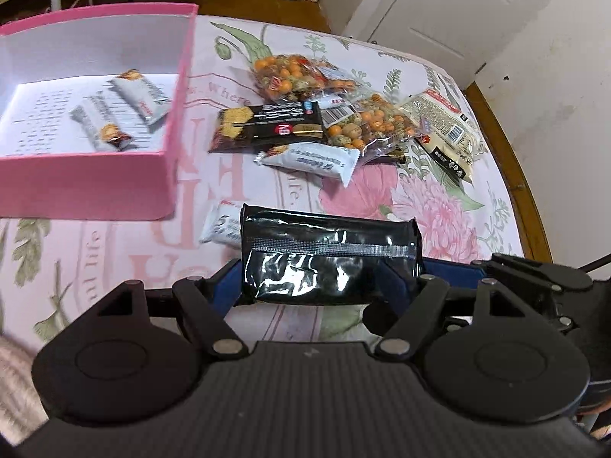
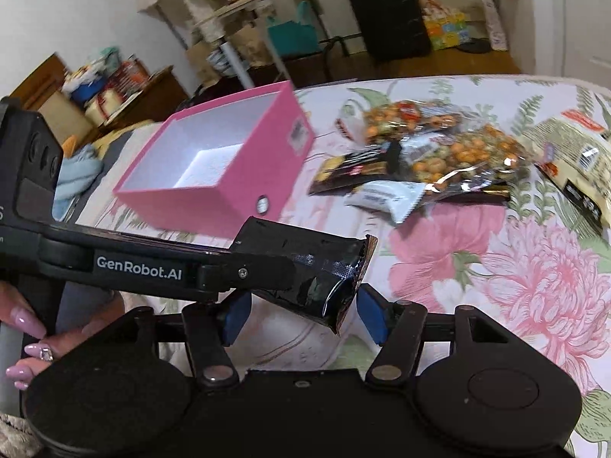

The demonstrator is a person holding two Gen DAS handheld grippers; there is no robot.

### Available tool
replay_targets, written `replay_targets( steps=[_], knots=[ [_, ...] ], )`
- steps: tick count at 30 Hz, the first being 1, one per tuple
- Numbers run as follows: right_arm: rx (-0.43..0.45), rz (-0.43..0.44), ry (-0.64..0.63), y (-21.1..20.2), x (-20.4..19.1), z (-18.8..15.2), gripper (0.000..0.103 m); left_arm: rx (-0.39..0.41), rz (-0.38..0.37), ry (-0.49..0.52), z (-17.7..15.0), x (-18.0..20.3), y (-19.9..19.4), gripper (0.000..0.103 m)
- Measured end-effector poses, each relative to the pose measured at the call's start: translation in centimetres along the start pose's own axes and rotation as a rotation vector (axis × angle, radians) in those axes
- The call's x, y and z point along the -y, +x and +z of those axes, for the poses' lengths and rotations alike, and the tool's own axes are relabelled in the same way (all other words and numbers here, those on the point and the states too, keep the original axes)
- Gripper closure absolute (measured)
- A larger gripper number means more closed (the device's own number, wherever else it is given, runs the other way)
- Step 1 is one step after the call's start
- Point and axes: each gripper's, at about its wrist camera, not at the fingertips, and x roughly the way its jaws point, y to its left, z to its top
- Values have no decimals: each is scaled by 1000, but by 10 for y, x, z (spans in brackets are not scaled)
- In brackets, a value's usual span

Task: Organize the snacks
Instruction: 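Carry the black packet into the pink box and open the left gripper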

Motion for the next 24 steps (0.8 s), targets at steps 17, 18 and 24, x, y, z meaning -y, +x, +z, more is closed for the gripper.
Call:
replay_targets(
  steps=[17, 18, 24],
  knots=[
    [6, 155, -275, 33, -96, 80, 58, 213, 175, -28, 39, -86, -95, 29],
    [13, 154, -275, 40, -100, 85, 66, 209, 187, -39, 45, -97, -92, 29],
    [-29, 172, -238, 100, -110, 116, 67, 177, 200, -105, 77, -157, -67, 29]
  ],
)
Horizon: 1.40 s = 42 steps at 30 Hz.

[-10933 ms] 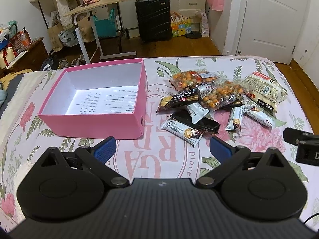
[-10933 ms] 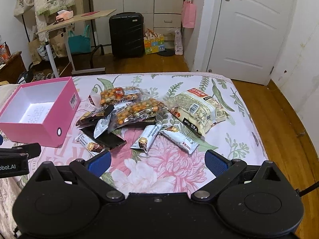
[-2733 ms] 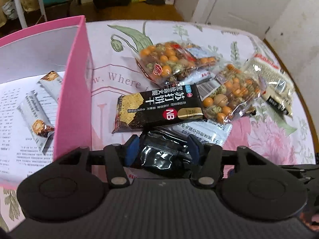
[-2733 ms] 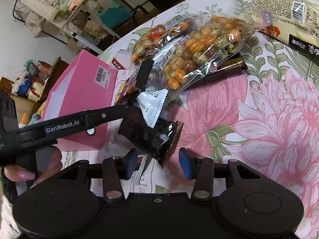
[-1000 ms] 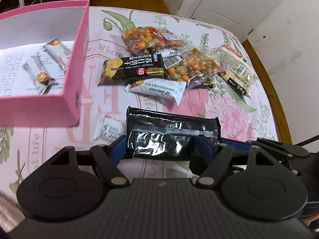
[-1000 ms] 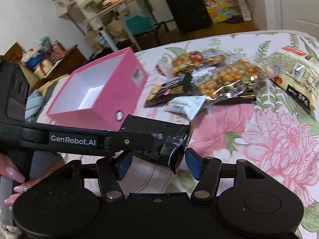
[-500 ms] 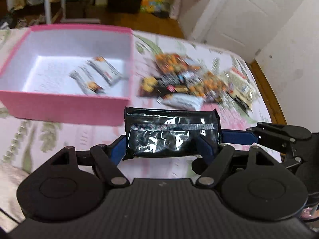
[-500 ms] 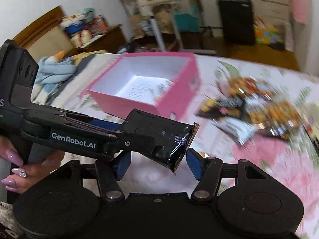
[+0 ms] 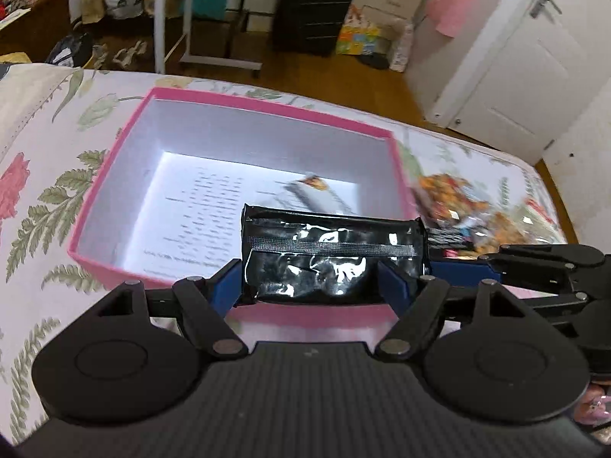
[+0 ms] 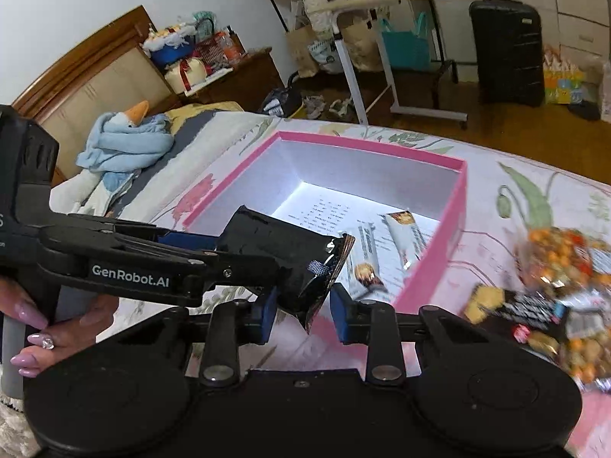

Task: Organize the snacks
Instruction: 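Carry the black packet into the pink box and open the left gripper, then reach the right gripper to a white wafer bar and grasp it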

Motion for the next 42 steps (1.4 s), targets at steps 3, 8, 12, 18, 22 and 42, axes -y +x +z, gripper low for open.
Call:
replay_targets(
  steps=[3, 8, 12, 18, 22, 42],
  knots=[
    [-49, 21, 31, 32, 5, 11, 67, -28, 48, 1, 11, -16, 21, 29],
    [-133, 39, 84, 78, 14, 19, 66, -95, 112, -34, 19, -35, 51, 29],
    [-179, 29, 112, 101, 15, 18, 64, -129, 149, -52, 16, -44, 70, 29],
    [-218, -19, 94, 121, 8, 20, 58, -107, 209, -33, 13, -42, 77, 27],
    [-194, -10, 72, 106, 2, 21, 53, -75, 189, -68, 12, -39, 58, 27],
    [-74, -50, -40, -34, -2, 7, 41, -20, 120, 72, -15, 57, -63, 27]
  ],
)
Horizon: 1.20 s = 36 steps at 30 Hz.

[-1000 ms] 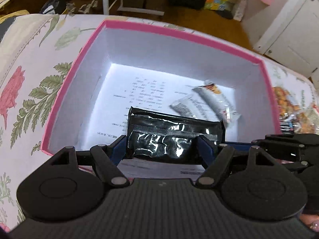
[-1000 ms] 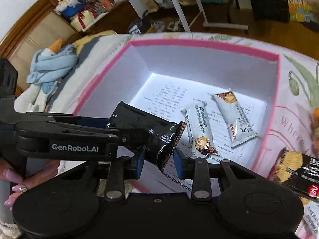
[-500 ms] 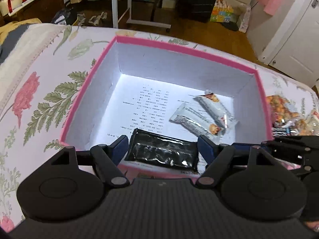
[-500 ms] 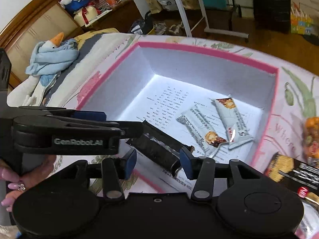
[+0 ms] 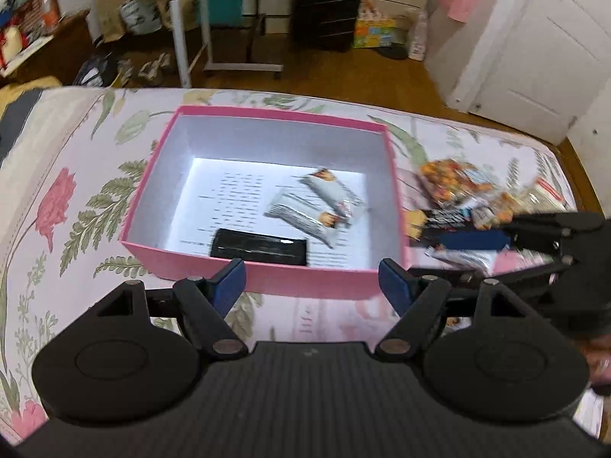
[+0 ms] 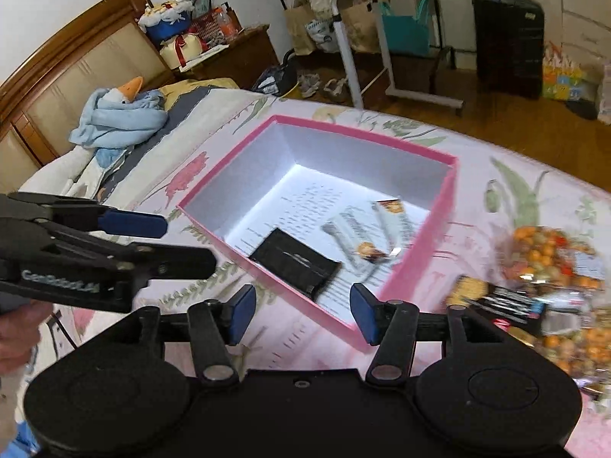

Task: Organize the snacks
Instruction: 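Reach the right gripper to a white wafer bar and grasp it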

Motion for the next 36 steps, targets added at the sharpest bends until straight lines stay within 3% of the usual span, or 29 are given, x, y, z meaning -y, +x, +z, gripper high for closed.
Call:
replay_targets(
  steps=[7, 11, 18, 23, 29, 36],
  knots=[
    [87, -65, 4, -39, 58, -32, 41, -48, -39, 26, -15, 48, 17, 27],
    [174, -29, -72, -53, 88, -54, 41, -88, -70, -5, -24, 66, 38, 27],
    [126, -110, -203, -33, 119, -81, 41, -91, -125, -20, -42, 102, 71, 27],
    [116, -121, -259, -7, 135, -92, 42, -59, -70, -18, -53, 134, 102, 27],
    [68, -131, -272, 22, 152, -94, 44, 21, 100, 31, -64, 162, 140, 27],
    [8, -110, -301, 22, 146, -111, 53, 2, 189, 9, -80, 152, 154, 27]
  ],
)
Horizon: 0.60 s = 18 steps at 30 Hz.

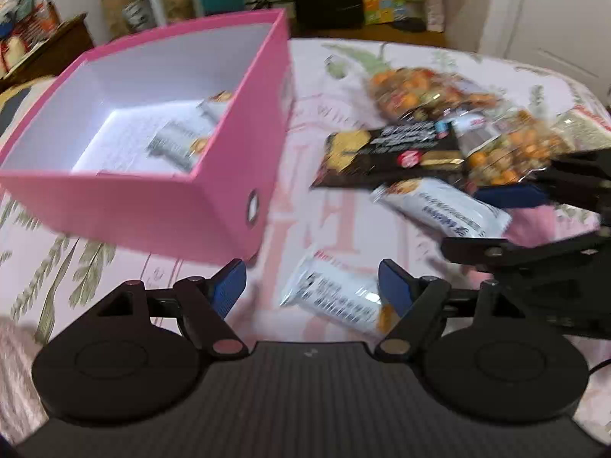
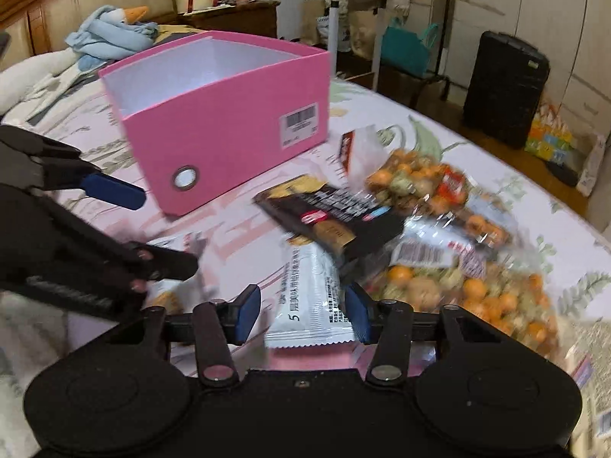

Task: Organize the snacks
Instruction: 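Reach the right gripper to a white wafer bar and grasp it, then grasp another white wafer bar with the left gripper while the right gripper holds its bar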

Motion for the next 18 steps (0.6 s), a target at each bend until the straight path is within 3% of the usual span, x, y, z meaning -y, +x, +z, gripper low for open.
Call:
replay_targets(
  steps=[3, 7, 11, 17, 18],
  knots=[
    [-38, 21, 19, -3, -7, -6, 59, -26, -4, -68, -8, -10, 1, 26],
    [-114, 23, 105, 3, -7, -8, 59, -101, -64, -169, -9, -17, 2, 26],
    [-99, 34, 165, 6, 1, -3, 58, -224, -122, -368, -9, -23, 11, 26],
    [-79, 27, 187, 18, 10, -2, 55, -226, -94, -521, -13, -22, 23, 25],
    [-67, 20, 176, 18, 8, -4, 55, -217, -91, -531, -13, -20, 23, 30]
  ],
)
